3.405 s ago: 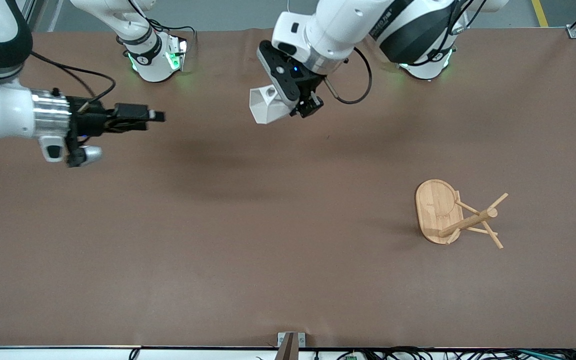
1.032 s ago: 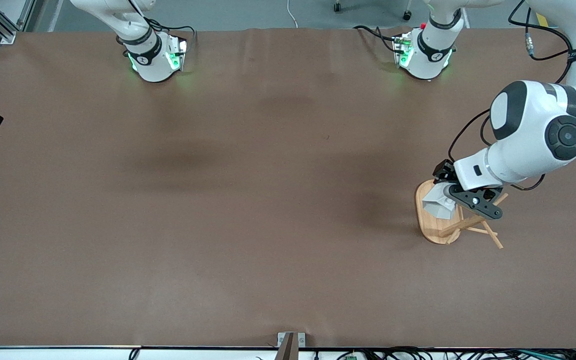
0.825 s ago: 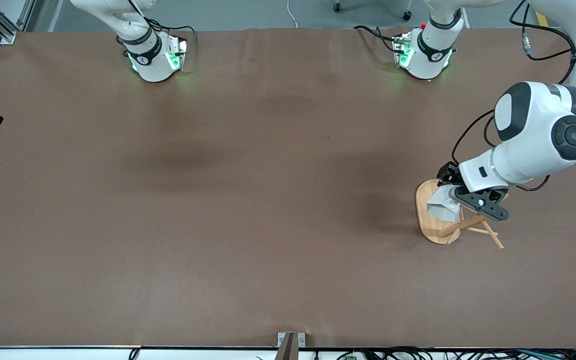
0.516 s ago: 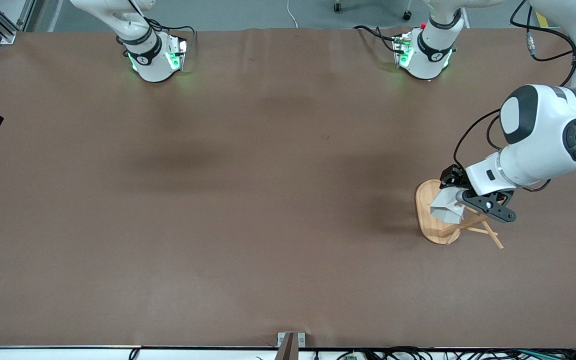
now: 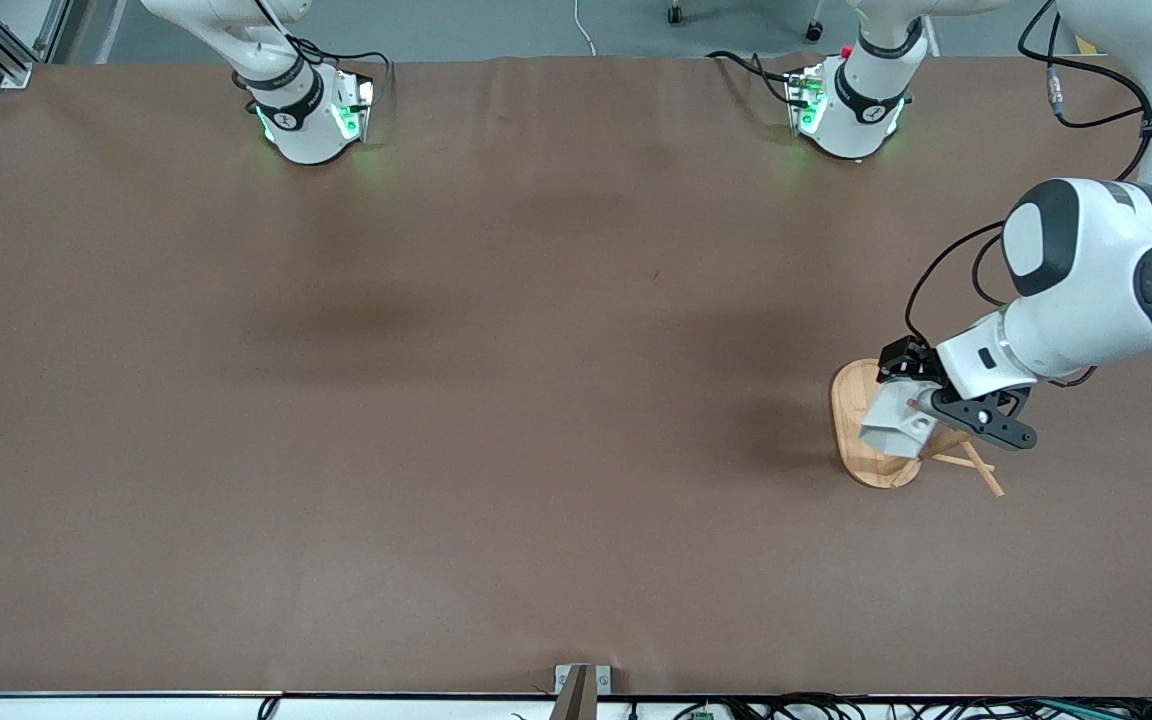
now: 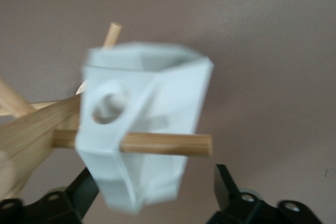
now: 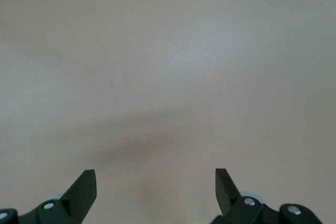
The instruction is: Hang cup on rack
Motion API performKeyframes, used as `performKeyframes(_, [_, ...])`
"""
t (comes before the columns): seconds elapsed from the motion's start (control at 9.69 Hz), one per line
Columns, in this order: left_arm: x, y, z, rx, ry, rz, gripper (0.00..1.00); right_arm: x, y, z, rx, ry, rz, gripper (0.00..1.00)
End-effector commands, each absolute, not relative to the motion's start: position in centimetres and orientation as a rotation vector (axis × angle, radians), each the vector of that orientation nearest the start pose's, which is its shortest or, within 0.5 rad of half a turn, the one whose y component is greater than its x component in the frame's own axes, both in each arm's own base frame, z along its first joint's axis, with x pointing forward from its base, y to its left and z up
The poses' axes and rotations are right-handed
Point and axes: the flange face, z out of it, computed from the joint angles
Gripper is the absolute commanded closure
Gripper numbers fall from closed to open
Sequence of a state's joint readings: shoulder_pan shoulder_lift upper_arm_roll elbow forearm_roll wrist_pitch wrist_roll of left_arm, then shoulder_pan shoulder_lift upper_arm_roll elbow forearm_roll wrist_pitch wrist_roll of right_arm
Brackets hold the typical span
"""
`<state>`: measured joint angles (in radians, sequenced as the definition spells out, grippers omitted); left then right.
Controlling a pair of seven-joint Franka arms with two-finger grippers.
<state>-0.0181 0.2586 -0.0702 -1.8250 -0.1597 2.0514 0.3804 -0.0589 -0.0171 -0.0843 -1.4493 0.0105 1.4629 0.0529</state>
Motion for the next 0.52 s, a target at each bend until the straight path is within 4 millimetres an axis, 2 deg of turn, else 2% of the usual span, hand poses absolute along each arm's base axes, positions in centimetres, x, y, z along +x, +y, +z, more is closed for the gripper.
performKeyframes(0.0, [62.2,-5.7,38.7,-3.268,0.54,0.011,0.0,53.0,-7.3,68.1,-3.127,0.308,-0.048,0.0])
performKeyframes(0.21, [61.8,-6.3,42.0,-3.278,0.428,0.037,0.0,53.0,-7.3,68.1,-3.127,0.308,-0.055,0.0])
performKeyframes(0.41, [60.3,-6.8,47.8,-3.289,0.269,0.061,0.0,53.0,-7.3,68.1,-3.126,0.308,-0.053,0.0])
